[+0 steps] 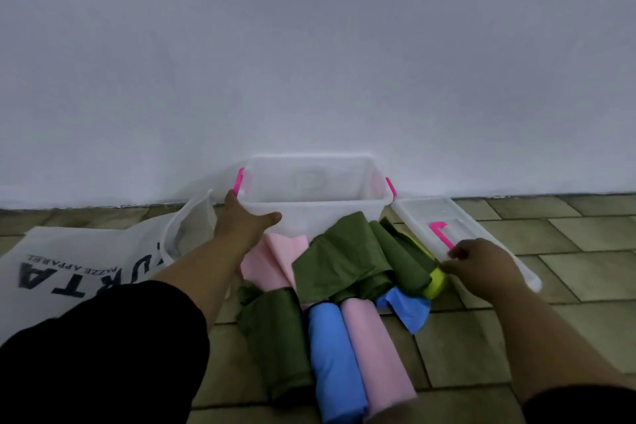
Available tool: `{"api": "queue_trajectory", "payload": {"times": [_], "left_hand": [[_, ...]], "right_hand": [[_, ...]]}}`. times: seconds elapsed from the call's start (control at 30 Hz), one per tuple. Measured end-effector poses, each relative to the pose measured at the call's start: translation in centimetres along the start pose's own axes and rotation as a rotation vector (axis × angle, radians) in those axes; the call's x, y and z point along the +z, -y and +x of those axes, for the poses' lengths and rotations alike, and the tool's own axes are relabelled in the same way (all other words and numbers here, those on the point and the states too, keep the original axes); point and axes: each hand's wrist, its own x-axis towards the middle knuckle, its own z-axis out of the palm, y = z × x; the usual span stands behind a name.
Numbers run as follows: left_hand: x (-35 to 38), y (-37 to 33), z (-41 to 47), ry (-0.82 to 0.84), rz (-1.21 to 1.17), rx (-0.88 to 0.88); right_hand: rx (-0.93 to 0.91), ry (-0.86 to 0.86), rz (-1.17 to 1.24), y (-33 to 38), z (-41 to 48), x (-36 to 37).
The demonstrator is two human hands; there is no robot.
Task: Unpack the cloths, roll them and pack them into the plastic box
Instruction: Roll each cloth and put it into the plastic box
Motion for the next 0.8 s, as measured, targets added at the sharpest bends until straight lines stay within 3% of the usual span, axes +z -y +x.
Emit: {"api": "queue_trajectory", "payload": {"times": [0.23,0.37,0.47,0.57,0.67,0.73,0.8], "left_hand": [[0.1,-0.1,-0.5,0.019,-0.054,0.009],[-0.5,-0.3,-0.8,0.063,-0.107,0.010],[-1.2,-0.6,-1.6,0.086,-0.039,-0.004],[-2.1,-1.2,-3.4,0.159,0.068,0.019],[-3.9,-1.1,-6.2,0.198,0.196,0.131],[-5.4,-0.3,-8.5,0.223,0.269,0.176],[-6.8,1.5,-11.0,0.262,0.425,0.201]], "right_hand": [[-0.068,0.239,-0.202,2.0,1.6,0.6],[-0.062,0.231,-0.165,1.6,1.9,0.7],[-0.094,0.236,-0.181,1.4,1.7,0.7],[-0.041,0.240,-0.047,1.5,1.2,0.3],[0.022,0.108,0.214,2.0,-0.3,0.0],[0.009,-0.071,0.350,2.6,-2.5,-0.1],[-0.048,-0.127,0.408,3.6,-6.0,0.1]]}}
